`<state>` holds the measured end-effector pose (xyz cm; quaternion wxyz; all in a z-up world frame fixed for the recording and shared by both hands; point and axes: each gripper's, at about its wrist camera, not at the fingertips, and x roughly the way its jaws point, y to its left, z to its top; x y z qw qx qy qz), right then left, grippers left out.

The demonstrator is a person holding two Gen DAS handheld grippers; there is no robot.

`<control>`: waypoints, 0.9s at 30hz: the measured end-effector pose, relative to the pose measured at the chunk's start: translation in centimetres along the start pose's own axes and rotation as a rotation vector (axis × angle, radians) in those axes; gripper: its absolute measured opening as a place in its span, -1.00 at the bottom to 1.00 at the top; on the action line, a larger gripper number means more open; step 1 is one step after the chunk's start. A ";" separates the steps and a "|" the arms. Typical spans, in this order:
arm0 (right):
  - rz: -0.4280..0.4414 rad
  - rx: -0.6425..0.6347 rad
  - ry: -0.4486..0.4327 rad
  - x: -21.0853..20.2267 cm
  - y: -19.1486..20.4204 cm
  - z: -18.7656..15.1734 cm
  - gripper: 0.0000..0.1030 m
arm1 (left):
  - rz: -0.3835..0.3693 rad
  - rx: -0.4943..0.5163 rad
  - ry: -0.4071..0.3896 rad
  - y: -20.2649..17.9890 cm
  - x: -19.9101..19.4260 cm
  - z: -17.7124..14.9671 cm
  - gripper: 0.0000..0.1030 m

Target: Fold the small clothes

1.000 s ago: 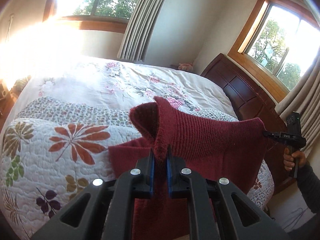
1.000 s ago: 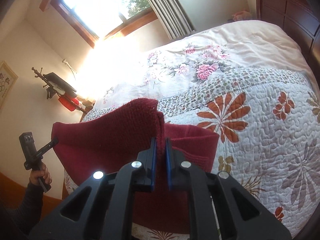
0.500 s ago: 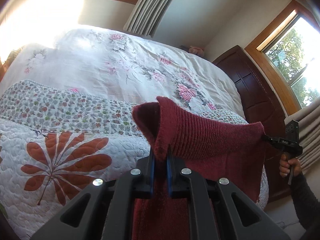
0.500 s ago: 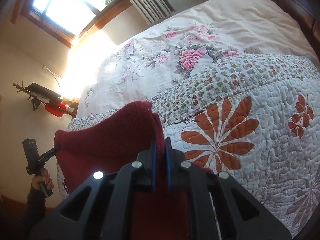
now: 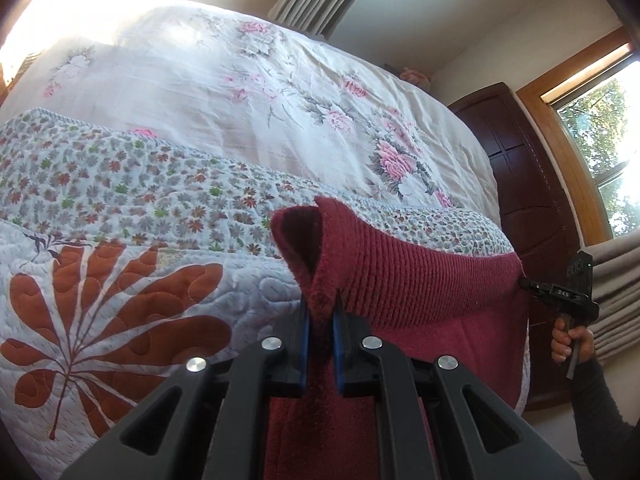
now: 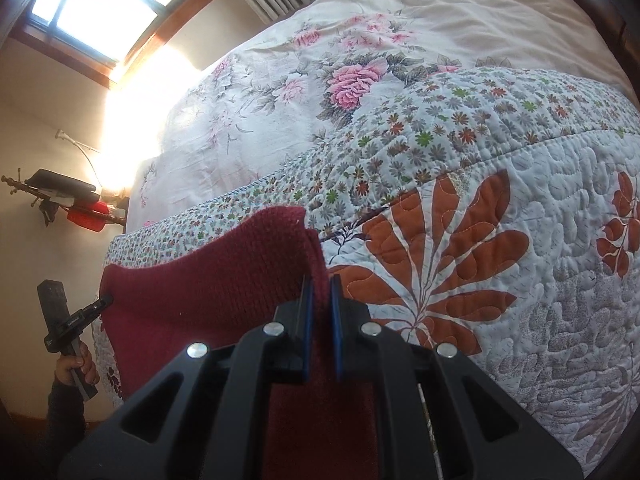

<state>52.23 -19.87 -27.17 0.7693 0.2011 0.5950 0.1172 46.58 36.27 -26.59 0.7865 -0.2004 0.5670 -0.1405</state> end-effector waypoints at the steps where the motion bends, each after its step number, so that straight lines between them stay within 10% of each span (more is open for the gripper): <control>1: -0.010 0.009 0.013 0.9 -0.4 -0.1 -0.87 | 0.014 -0.013 0.022 0.4 0.9 -0.3 -0.83; 10: -0.055 -0.011 0.014 1.6 -1.0 -1.2 -0.55 | 0.268 0.053 -0.024 -1.2 -1.4 -0.2 -0.29; 18: 0.011 -0.103 -0.088 -0.2 3.7 -2.5 -0.43 | 0.029 0.212 -0.105 -7.5 -2.8 -2.7 -0.12; 22: 0.008 -0.117 -0.017 3.4 4.4 -3.8 -0.49 | 0.121 0.211 0.031 -6.3 3.2 -4.4 -0.22; 27: -0.021 -0.093 -0.012 3.7 2.2 -3.6 -0.88 | 0.164 0.213 0.018 -4.5 2.9 -5.2 -0.53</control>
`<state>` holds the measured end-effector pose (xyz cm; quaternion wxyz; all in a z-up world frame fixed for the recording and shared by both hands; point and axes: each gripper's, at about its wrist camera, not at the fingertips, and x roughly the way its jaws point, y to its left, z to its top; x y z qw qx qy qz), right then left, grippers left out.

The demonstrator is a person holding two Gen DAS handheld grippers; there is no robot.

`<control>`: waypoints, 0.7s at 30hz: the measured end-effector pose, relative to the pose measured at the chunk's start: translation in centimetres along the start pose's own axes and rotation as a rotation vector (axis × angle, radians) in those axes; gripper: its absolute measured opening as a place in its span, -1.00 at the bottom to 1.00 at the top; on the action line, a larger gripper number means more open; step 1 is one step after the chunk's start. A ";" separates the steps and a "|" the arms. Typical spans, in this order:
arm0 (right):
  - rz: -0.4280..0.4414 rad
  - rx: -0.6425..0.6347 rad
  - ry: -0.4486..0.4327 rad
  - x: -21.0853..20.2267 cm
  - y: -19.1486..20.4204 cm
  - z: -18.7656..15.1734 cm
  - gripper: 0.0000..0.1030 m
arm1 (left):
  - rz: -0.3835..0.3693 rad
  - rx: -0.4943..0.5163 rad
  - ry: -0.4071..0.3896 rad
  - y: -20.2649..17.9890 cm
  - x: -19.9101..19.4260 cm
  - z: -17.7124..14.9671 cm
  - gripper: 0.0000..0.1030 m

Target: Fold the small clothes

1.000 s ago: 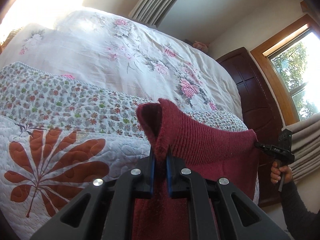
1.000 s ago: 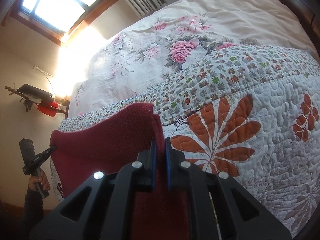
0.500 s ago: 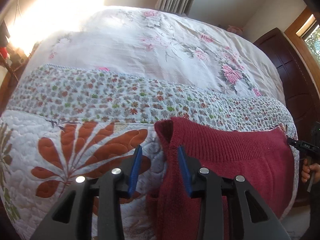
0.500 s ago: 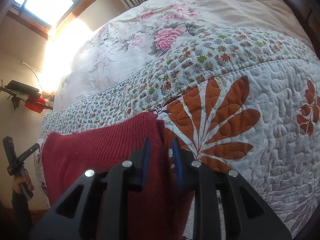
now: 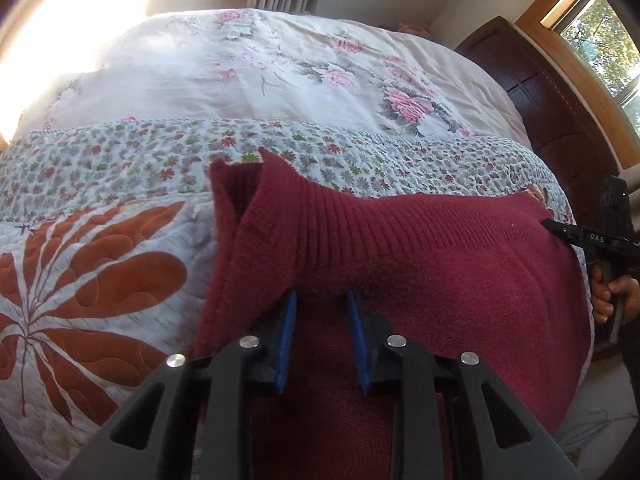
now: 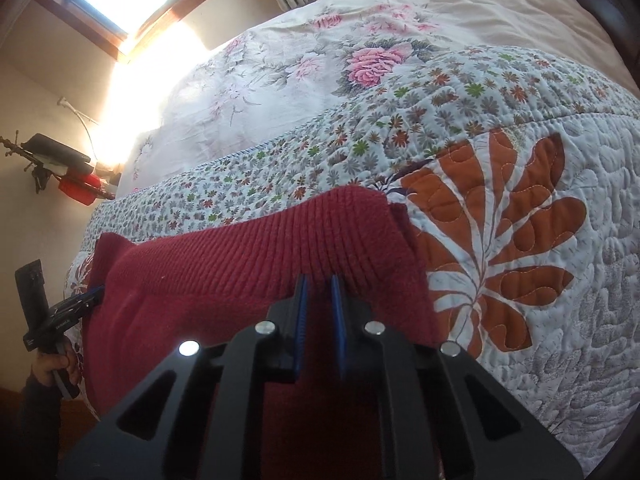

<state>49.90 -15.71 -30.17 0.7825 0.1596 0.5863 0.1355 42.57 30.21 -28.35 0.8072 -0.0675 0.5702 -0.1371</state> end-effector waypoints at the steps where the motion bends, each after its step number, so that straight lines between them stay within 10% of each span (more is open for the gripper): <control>1: 0.011 0.019 -0.004 -0.7 -0.3 -0.1 -0.88 | 0.008 0.000 0.001 -0.1 -0.6 -0.1 -0.53; 8: 0.152 -0.078 -0.043 -5.6 3.6 -5.3 -0.44 | -0.139 0.064 -0.123 -5.3 -6.5 -3.2 -0.34; 14: 0.113 -0.053 -0.015 -3.4 1.7 -7.5 -1.00 | 0.085 0.078 -0.060 -4.0 -2.1 -7.3 -0.16; 17: 0.104 -0.020 -0.046 -6.2 1.0 -8.1 -0.79 | 0.112 0.055 -0.063 -4.1 -4.2 -8.3 -0.29; 21: 0.156 -0.036 -0.078 -10.3 1.3 -11.5 -0.42 | -0.090 -0.026 -0.215 -6.1 -9.7 -9.9 -0.28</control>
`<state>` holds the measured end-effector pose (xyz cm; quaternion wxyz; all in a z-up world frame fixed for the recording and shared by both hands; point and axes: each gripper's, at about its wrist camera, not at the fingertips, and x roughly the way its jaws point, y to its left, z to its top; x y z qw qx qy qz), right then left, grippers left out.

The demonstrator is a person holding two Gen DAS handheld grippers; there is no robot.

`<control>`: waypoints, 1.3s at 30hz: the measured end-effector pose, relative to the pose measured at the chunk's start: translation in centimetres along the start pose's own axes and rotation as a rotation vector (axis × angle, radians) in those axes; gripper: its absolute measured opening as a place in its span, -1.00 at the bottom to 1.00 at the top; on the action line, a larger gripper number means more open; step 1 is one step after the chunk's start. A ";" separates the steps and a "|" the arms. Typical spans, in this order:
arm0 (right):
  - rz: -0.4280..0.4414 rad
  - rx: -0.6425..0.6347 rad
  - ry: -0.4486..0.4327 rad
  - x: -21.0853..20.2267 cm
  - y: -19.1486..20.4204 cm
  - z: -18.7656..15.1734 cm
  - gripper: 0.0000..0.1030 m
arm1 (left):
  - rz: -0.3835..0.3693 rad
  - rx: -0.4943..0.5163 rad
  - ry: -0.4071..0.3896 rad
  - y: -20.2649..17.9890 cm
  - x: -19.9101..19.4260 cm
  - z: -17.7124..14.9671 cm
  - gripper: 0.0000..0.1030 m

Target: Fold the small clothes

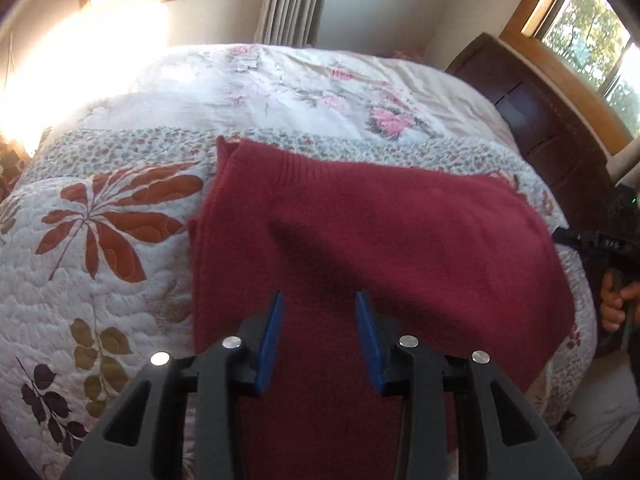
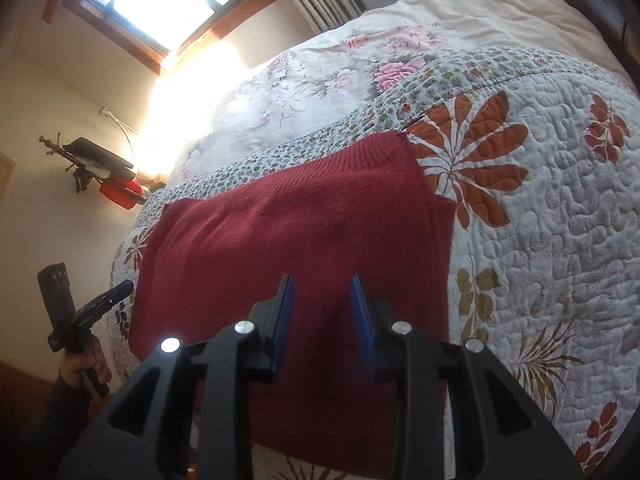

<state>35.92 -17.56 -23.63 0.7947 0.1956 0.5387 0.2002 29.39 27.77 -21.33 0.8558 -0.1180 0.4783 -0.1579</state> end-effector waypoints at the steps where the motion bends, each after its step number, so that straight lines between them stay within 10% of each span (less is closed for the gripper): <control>1: 0.017 -0.005 0.012 -0.3 0.3 -1.2 -0.42 | -0.078 -0.020 -0.019 -0.9 -0.6 -0.4 -0.27; 5: 0.039 -0.026 0.097 1.3 0.6 -6.0 -0.41 | -0.093 -0.014 0.079 -2.7 2.6 -3.8 -0.26; 9: -0.004 0.004 0.116 2.9 -2.7 -8.3 -1.00 | -0.052 -0.043 0.112 -0.1 5.2 -7.2 -0.38; 12: 0.017 0.081 0.095 1.0 -4.6 -8.4 -1.00 | -0.038 -0.075 0.111 -0.4 4.1 -6.7 -0.41; 16: 0.020 0.054 0.031 -2.0 -4.4 -9.0 -0.53 | -0.062 -0.098 0.046 -1.3 0.3 -7.0 -0.18; 21: -0.027 0.104 0.098 1.0 -6.7 -10.4 -0.72 | 0.016 -0.232 0.180 2.6 2.2 -10.6 -0.20; 25: -0.208 0.062 0.016 -2.4 -5.3 -10.1 -0.50 | -0.046 -0.272 0.151 3.7 -1.1 -9.8 0.04; 31: -0.401 -0.346 -0.044 -4.2 8.1 -12.6 -0.19 | -0.177 -0.439 0.130 11.2 -3.9 -7.0 0.61; 39: -0.550 -0.996 -0.034 8.4 28.7 -19.6 0.19 | -0.433 -0.543 0.258 18.1 0.5 -2.1 0.68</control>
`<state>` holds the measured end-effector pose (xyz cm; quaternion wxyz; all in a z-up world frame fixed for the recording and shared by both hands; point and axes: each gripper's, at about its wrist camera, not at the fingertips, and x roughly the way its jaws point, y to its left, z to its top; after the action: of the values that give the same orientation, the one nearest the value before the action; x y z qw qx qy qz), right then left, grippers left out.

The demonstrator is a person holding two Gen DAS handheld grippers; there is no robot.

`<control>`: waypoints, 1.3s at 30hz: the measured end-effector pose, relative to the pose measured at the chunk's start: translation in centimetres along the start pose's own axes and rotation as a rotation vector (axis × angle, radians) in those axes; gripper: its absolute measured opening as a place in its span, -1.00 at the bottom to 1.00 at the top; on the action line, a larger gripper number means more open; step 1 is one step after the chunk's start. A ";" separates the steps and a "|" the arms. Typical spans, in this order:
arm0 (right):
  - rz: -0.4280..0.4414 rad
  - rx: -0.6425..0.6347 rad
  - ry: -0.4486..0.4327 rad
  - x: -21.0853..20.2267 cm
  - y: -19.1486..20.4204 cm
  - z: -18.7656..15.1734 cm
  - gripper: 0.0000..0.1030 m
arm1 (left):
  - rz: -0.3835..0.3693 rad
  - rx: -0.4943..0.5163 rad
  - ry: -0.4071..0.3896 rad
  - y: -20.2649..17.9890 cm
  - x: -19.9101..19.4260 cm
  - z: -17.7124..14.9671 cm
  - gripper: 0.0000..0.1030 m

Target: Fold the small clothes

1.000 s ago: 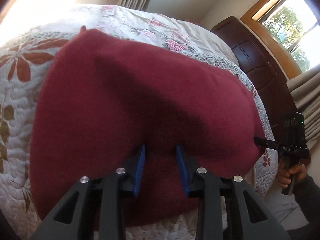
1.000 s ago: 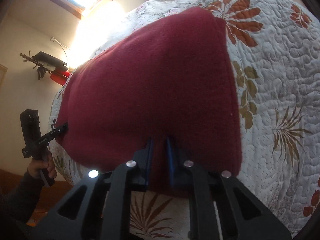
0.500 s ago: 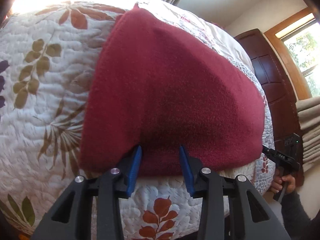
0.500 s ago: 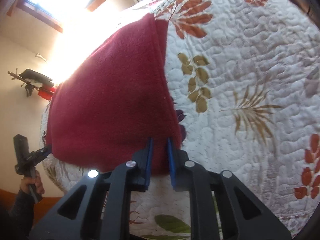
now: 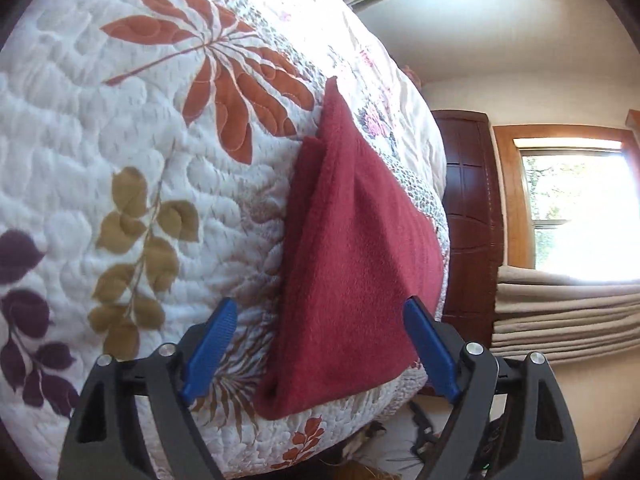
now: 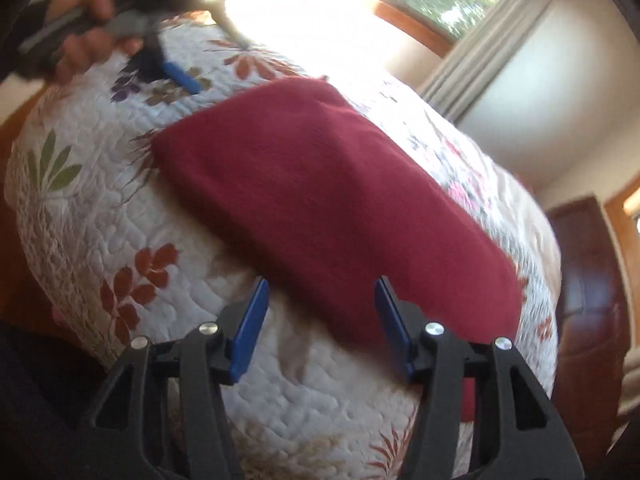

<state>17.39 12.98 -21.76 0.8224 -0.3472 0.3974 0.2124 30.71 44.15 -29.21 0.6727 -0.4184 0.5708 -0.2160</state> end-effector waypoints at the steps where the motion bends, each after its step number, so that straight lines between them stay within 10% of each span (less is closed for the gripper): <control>1: -0.025 -0.079 -0.010 0.5 2.3 1.1 0.21 | -0.021 -0.003 0.008 0.1 -0.1 0.8 0.68; 6: -0.150 -0.383 -0.016 3.9 10.2 4.2 0.21 | -0.091 -0.017 0.012 1.2 -1.1 2.2 0.70; 15: -0.282 -0.561 -0.024 8.7 13.2 6.5 0.21 | -0.187 -0.074 0.014 3.9 -2.3 2.6 0.72; 20: -0.217 -0.427 0.009 8.2 11.6 8.9 -0.63 | -0.203 -0.092 0.038 4.0 -1.8 3.5 0.73; 30: -0.187 -0.137 -0.062 1.4 4.3 13.0 -0.69 | -0.309 -0.143 0.131 1.4 2.3 7.0 0.84; 39: -0.159 -0.137 -0.049 1.8 5.0 12.8 -0.69 | -0.150 -0.116 0.296 -0.9 8.3 11.1 0.85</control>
<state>21.80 25.97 -19.54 0.8205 -0.4276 0.3330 0.1817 43.50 40.81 -33.35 0.5380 -0.4618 0.6422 -0.2914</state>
